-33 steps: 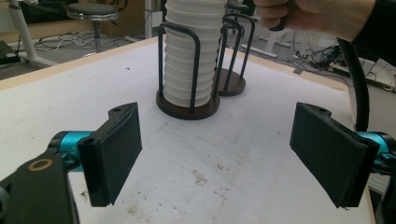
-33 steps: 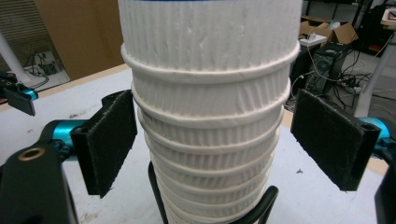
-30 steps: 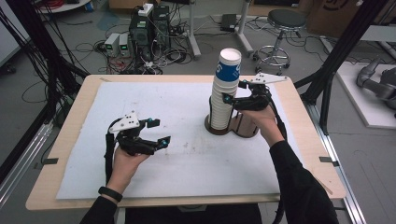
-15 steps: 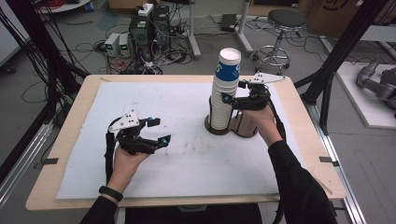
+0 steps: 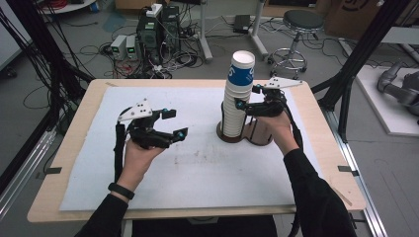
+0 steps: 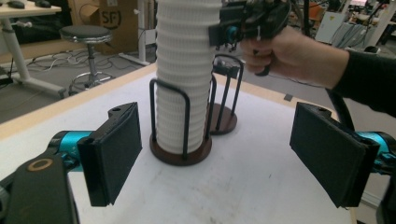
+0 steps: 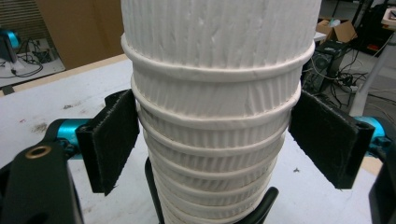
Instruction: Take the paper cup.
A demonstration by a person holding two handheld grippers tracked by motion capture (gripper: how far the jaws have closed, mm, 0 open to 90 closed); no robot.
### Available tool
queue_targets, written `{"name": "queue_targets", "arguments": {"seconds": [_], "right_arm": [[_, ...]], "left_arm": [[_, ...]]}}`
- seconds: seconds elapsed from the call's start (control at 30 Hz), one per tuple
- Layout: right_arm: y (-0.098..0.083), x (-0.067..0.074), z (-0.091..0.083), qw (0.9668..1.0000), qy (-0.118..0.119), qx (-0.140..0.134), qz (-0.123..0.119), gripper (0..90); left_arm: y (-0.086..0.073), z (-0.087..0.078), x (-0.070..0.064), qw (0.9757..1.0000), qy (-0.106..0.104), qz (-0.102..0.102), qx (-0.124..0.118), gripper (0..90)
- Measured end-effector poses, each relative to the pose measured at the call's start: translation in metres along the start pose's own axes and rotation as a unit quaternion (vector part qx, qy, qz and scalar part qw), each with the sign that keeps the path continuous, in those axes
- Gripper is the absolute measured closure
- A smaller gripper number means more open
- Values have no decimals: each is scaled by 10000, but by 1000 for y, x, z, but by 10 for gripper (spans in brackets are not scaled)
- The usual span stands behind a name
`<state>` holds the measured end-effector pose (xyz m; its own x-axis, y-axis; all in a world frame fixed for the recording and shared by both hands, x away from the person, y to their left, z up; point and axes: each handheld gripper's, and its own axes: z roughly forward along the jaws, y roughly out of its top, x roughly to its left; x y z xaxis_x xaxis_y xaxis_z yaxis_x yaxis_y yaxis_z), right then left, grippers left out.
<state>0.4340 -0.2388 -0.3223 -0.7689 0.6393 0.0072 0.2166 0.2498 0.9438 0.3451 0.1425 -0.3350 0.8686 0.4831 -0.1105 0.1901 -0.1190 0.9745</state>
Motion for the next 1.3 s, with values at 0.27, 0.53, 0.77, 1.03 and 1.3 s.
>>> {"name": "queue_targets", "arguments": {"seconds": [0.27, 0.53, 0.77, 1.03, 1.3], "right_arm": [[0, 0, 0, 10000, -17, -24, -9, 171], [-1, 0, -1, 10000, 6, -24, -10, 171], [-1, -1, -1, 10000, 22, -10, -21, 172], [-1, 0, -1, 10000, 18, -28, -43, 175], [-1, 0, -2, 10000, 4, -29, -45, 183]], "left_arm": [[38, 28, 1, 9998, -45, 116, -136, 157], [74, 60, 5, 9996, -162, 154, -184, 151], [98, 83, 7, 9993, -166, 288, -189, 151], [115, 104, 11, 9992, -136, 270, -248, 151], [129, 120, 16, 9992, -75, 268, -274, 151]]}}
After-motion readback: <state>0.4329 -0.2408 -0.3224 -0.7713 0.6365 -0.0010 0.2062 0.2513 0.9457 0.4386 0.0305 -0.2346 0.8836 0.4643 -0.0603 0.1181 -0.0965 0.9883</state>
